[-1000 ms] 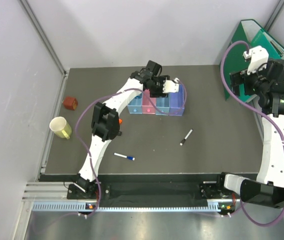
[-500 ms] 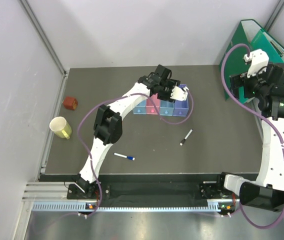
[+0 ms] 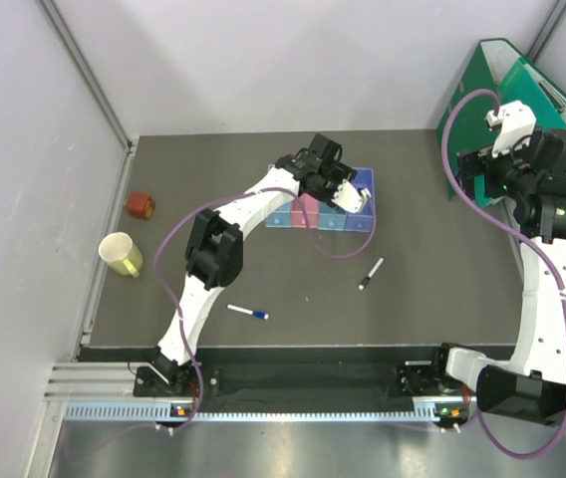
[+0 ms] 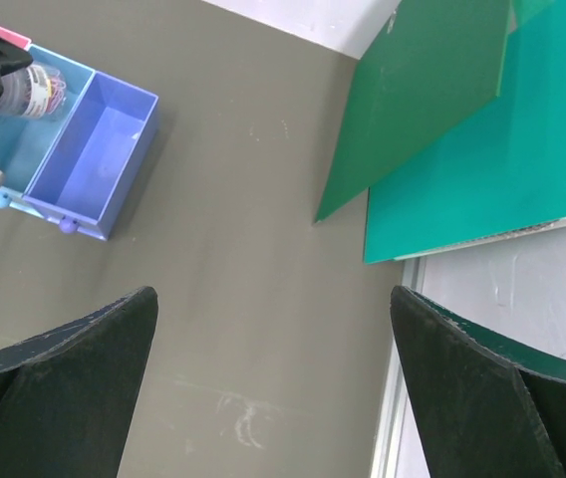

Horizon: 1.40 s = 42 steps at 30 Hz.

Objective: Sort the stationery into containers
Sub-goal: Place the stationery in the storage box.

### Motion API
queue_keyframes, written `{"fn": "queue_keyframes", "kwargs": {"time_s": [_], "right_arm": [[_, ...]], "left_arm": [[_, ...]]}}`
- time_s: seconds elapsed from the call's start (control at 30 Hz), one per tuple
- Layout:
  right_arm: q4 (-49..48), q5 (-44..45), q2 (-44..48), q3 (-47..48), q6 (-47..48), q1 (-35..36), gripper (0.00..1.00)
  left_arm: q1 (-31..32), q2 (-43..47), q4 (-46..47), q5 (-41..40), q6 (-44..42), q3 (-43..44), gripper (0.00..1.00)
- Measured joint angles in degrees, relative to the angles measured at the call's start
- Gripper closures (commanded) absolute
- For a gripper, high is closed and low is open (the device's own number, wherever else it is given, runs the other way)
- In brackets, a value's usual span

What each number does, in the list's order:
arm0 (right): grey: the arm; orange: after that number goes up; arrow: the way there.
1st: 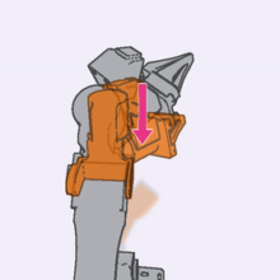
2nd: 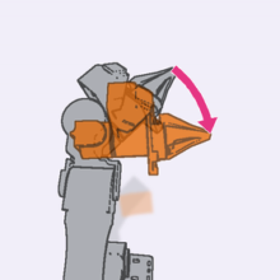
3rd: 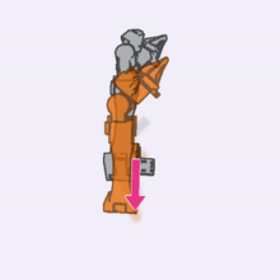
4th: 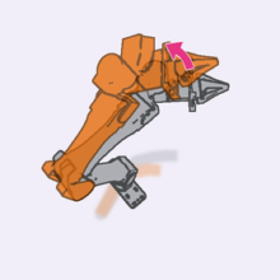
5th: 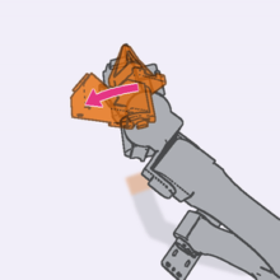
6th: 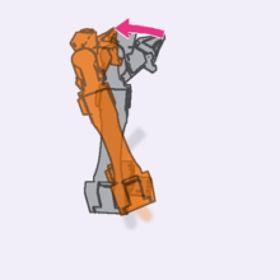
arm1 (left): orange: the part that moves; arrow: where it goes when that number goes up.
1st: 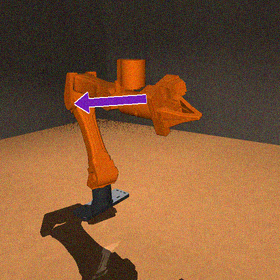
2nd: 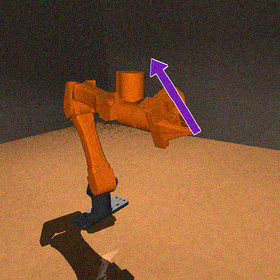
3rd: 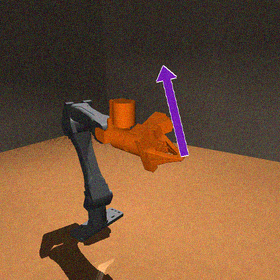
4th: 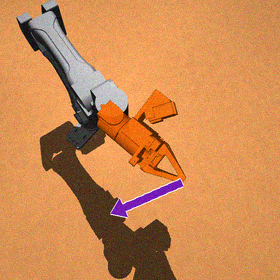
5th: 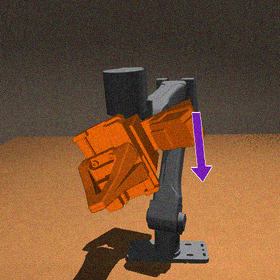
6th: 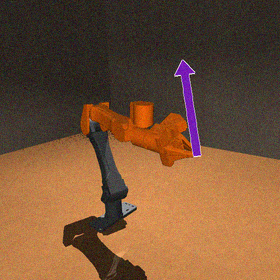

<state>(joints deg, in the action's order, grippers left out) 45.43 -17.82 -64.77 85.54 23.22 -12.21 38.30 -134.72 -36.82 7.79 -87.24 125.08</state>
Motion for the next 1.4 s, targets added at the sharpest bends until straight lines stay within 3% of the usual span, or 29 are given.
{"fn": "queue_keyframes", "kwargs": {"time_s": [0.37,0.53,0.97,1.4], "right_arm": [[-0.5,-0.7,1.3,-0.8,-0.5,-0.3,0.0],[-1.0,-1.1,1.8,-1.6,-0.6,-0.5,0.0],[-1.3,-2.0,1.9,-2.3,-1.4,-0.9,0.0],[-1.3,-2.9,1.9,-2.3,-2.0,-1.2,0.0]], "left_arm": [[0.7,0.0,-1.8,-1.6,-9.8,-0.7,0.97],[0.8,0.0,-4.0,-1.9,-12.2,-0.5,0.77],[0.9,0.0,-4.1,-4.5,-13.7,-0.4,0.51],[1.2,0.0,-4.6,-4.8,-15.4,-0.5,0.39]]}}
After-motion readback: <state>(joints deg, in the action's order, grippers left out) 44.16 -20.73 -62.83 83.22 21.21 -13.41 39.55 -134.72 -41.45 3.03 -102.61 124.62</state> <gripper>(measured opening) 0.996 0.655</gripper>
